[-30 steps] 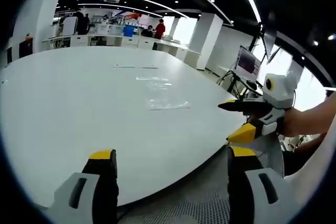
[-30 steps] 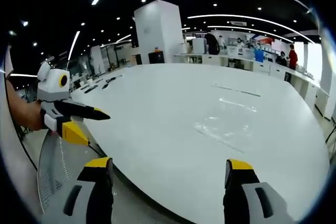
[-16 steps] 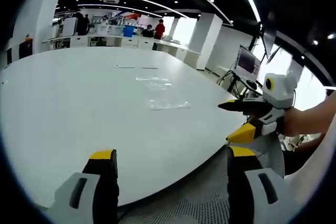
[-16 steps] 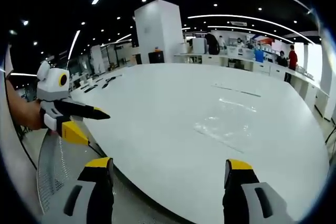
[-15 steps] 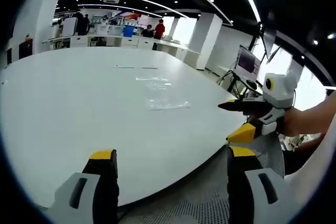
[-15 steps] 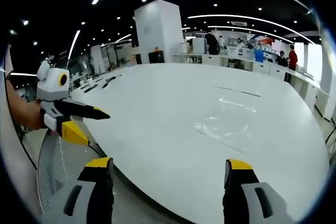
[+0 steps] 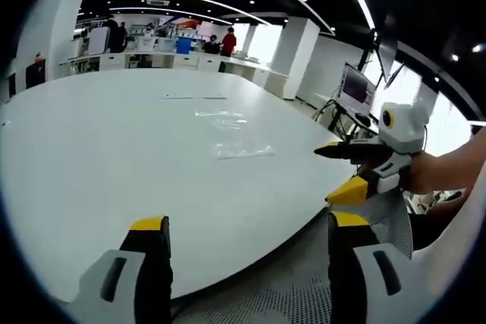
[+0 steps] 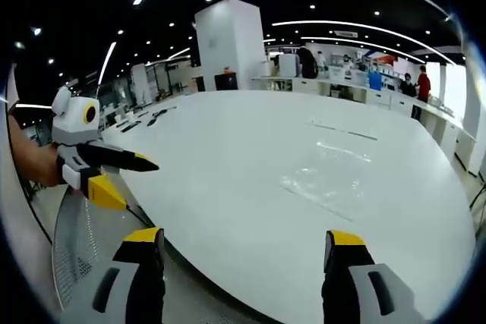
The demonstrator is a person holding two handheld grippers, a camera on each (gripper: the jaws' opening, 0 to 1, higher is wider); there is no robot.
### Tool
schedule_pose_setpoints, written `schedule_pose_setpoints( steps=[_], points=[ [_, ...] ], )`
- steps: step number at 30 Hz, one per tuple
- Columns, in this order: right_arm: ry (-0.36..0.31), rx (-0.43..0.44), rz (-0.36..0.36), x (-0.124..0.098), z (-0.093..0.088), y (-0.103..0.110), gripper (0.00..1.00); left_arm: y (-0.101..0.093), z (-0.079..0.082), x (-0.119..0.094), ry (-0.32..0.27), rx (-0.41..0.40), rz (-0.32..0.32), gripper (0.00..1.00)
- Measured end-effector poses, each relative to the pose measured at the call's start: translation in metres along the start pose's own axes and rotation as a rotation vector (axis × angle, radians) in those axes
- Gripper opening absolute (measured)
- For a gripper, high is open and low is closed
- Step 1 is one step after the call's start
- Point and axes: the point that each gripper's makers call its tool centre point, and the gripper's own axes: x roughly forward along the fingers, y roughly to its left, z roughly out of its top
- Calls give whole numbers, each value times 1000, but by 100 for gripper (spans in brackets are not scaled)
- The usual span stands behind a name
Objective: Arrange the food packaging bags into a neat stack by flattening each bag and aligning their edges.
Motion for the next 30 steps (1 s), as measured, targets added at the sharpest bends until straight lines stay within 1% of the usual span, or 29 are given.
schedule_pose_setpoints(
  steps=[30],
  points=[
    [8, -7, 0, 0, 0, 2, 86, 1, -3, 1, 11, 16, -3, 82]
  ],
)
